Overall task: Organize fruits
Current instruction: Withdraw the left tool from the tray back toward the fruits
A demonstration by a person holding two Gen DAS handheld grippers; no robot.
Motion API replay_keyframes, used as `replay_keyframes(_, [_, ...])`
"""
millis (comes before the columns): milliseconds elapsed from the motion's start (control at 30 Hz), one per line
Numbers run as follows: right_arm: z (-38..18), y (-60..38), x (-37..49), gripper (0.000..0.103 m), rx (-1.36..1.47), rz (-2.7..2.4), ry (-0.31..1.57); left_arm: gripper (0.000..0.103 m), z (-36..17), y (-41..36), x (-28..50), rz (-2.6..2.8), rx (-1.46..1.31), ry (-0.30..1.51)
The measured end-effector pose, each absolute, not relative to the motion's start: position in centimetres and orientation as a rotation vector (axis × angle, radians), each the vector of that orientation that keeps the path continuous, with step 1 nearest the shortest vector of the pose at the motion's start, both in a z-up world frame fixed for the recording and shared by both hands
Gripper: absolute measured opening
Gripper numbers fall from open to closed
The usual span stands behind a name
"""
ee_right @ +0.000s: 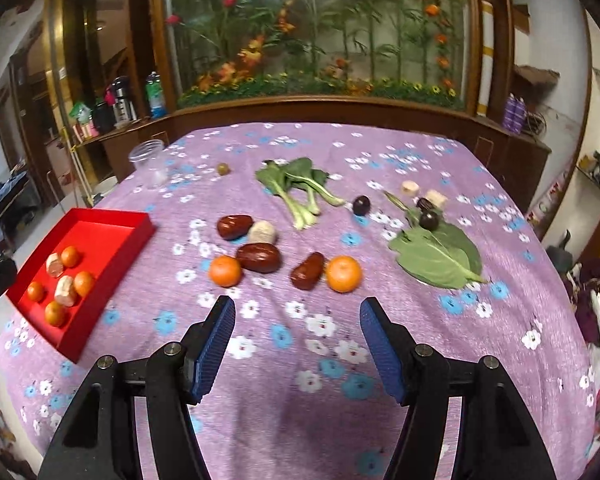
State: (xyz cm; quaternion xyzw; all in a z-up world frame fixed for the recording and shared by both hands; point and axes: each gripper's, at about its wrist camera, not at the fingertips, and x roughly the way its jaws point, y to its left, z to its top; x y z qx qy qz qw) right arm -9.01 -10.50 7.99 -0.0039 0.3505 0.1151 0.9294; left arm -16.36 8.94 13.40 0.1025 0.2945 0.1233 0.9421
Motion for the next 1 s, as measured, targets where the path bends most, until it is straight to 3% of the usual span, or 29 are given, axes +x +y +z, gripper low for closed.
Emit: replay_keyframes(1000, [4.0,-15.5,-2.8,0.069,0.068,0.151,0.827,0.08,8.4,7.0,-9.8,0.196,0.27,0.751])
